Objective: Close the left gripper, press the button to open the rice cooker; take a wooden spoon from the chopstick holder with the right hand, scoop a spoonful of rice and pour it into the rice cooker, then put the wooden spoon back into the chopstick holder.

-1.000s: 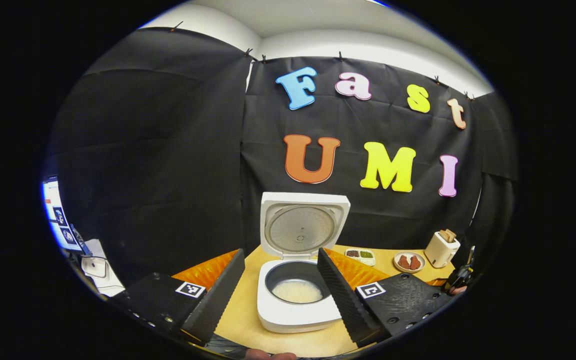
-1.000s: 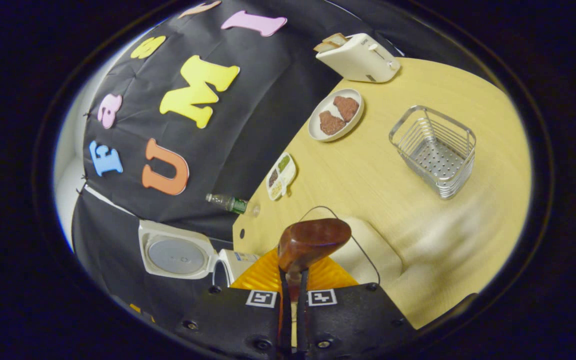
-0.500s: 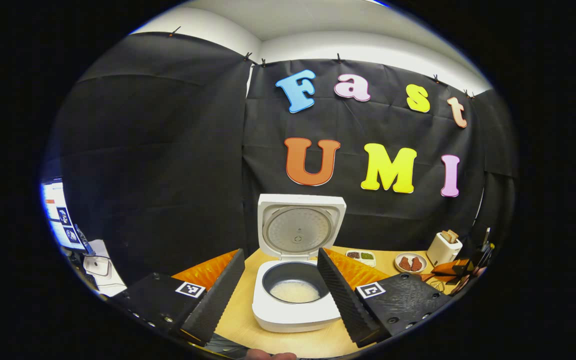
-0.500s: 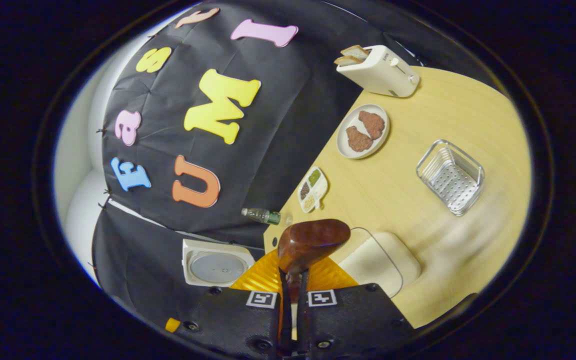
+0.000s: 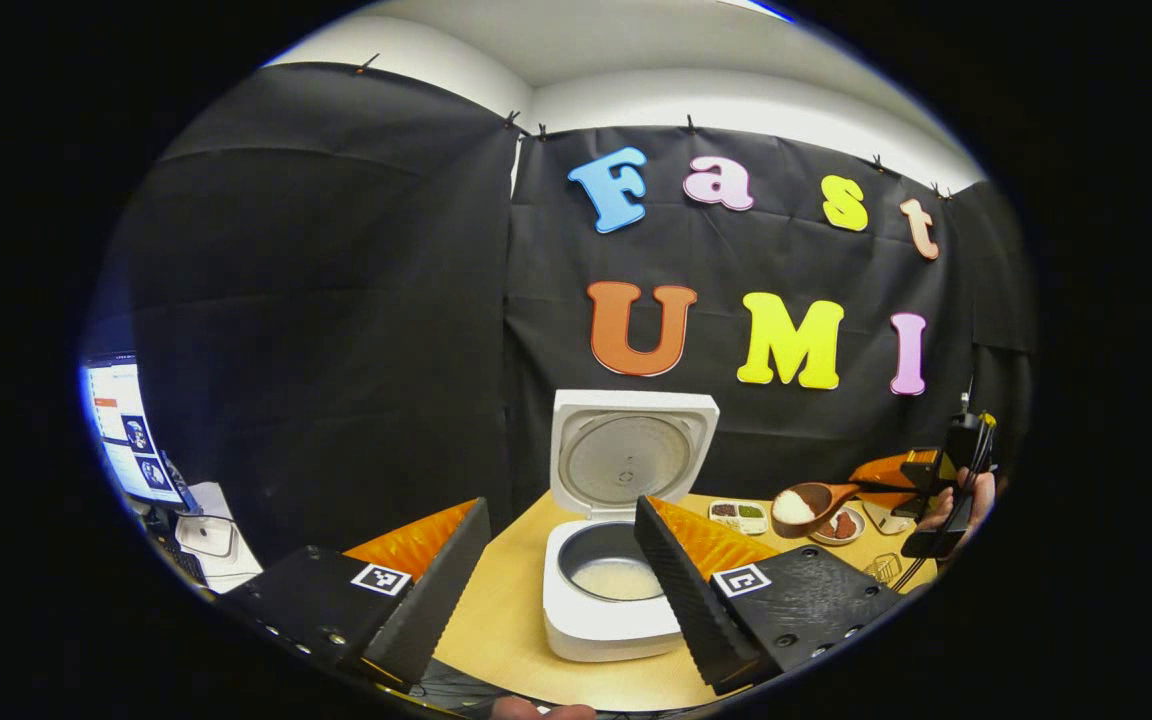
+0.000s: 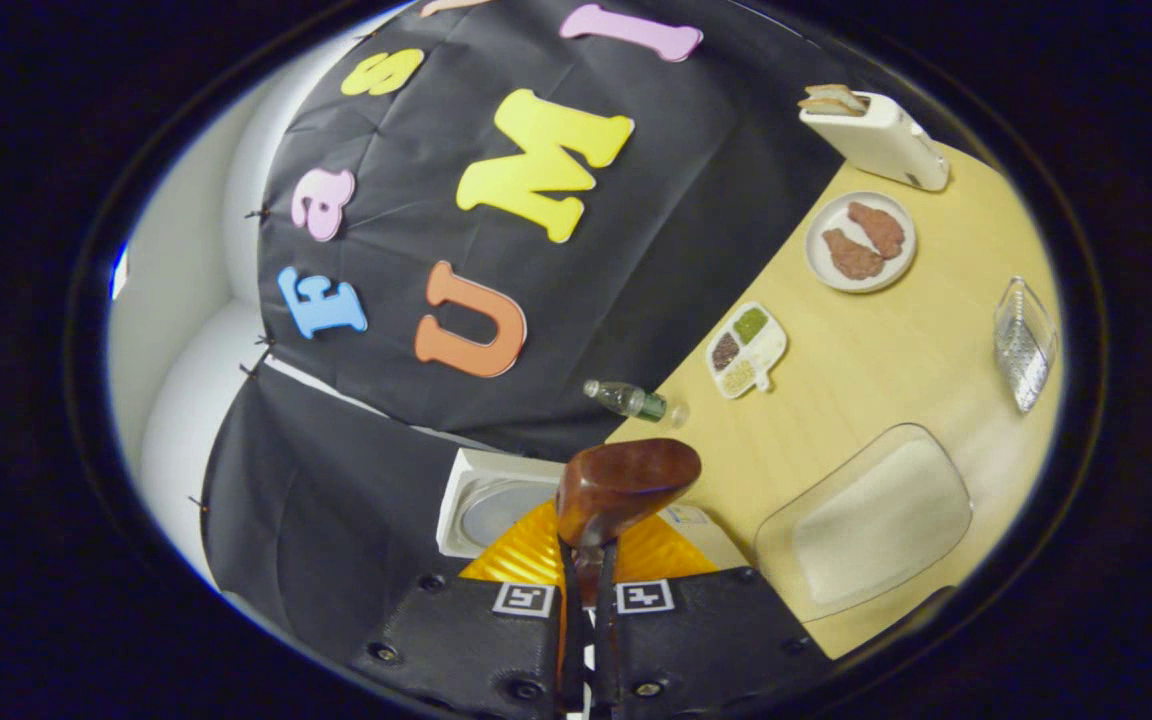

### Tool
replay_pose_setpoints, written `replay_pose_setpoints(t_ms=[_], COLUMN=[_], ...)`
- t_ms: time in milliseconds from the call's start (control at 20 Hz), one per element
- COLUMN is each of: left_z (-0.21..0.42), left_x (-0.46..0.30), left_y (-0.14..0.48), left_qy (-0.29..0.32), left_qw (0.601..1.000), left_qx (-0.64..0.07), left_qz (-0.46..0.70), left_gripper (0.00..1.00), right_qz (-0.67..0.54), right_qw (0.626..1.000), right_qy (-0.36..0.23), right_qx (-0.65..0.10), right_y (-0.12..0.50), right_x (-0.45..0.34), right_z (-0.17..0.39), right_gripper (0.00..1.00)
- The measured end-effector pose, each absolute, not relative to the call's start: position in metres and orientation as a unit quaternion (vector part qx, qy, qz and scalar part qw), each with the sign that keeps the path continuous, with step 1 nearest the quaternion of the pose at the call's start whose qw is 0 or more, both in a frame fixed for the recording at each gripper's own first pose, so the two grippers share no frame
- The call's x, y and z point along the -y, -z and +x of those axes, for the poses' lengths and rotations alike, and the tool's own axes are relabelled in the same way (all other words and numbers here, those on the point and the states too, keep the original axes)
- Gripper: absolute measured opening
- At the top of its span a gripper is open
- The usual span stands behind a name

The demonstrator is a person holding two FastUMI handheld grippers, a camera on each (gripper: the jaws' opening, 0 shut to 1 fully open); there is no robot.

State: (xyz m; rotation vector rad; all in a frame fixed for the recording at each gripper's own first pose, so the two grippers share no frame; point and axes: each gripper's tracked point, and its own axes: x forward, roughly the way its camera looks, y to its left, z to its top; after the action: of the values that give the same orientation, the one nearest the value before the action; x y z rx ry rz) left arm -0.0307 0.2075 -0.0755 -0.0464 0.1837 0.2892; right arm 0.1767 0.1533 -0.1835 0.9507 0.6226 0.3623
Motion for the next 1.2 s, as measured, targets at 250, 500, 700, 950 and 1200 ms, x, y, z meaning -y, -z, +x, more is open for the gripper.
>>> replay_pose_setpoints(t_ms=[250,500,700,950,1200], left_z=[-0.051,-0.064,-0.071,-0.068,-0.061], left_x=[-0.241,-0.271,-0.285,-0.293,-0.282], left_y=[0.079,0.09,0.103,0.121,0.132], left_qy=[-0.163,-0.177,-0.179,-0.169,-0.145], left_qw=[0.983,0.98,0.979,0.98,0.983], left_qx=[-0.084,-0.086,-0.093,-0.101,-0.102], left_qz=[-0.02,-0.019,-0.028,-0.037,-0.047], left_gripper=[0.94,0.94,0.94,0.94,0.94], right_qz=[0.396,0.304,0.238,0.146,0.05], right_qw=[0.838,0.867,0.887,0.911,0.926], right_qy=[-0.2,-0.212,-0.212,-0.203,-0.204], right_qx=[-0.318,-0.334,-0.334,-0.328,-0.313], right_y=[0.197,0.224,0.24,0.253,0.258], right_x=[-0.228,-0.282,-0.302,-0.314,-0.328], right_z=[0.184,0.188,0.192,0.192,0.186], right_gripper=[0.09,0.09,0.09,0.09,0.09])
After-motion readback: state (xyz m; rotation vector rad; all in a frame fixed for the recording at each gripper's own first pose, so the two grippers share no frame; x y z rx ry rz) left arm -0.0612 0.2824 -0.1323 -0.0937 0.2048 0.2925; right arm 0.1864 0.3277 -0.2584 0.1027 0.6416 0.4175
